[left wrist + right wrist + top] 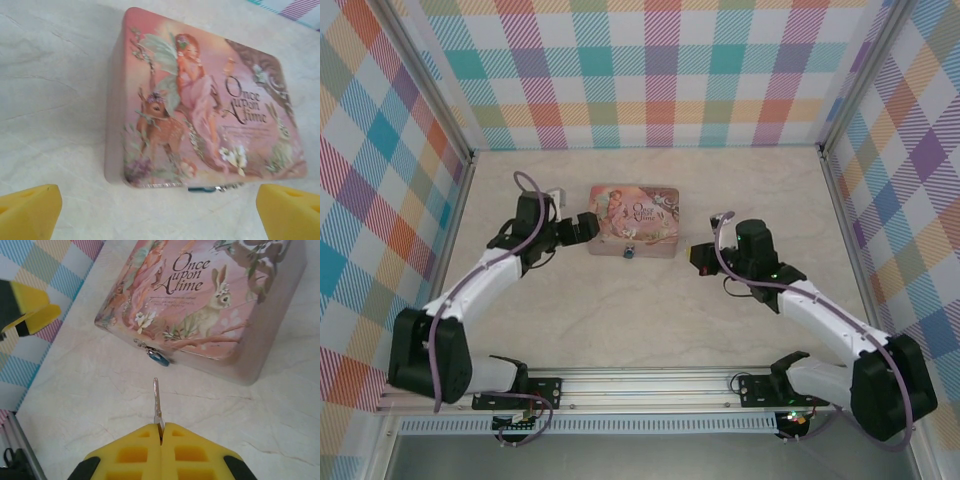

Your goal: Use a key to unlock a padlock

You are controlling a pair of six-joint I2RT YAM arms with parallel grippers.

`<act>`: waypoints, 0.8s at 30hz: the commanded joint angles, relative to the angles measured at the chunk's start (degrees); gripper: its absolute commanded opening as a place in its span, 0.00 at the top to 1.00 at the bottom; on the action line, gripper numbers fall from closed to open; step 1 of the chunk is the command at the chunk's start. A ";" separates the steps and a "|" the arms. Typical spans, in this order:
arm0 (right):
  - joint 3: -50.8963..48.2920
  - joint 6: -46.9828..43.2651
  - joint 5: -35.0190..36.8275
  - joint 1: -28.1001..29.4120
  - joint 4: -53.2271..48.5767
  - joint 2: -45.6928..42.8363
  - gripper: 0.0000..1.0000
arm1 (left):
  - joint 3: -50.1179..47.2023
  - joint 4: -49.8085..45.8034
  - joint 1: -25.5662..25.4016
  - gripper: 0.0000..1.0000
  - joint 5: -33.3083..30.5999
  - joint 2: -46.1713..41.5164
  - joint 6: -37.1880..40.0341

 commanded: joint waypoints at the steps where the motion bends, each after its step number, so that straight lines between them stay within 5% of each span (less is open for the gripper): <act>1: 2.67 3.58 -4.33 0.24 8.63 4.07 1.00 | -3.70 0.54 -1.40 0.02 2.54 -3.44 -1.55; 9: 10.20 2.87 -0.97 -0.18 5.87 9.64 1.00 | -4.77 5.91 -10.98 0.03 2.83 -5.99 -5.99; 24: 5.82 0.57 14.79 -0.18 -12.60 -4.93 1.00 | 22.82 7.50 -22.79 0.05 6.37 26.68 -1.58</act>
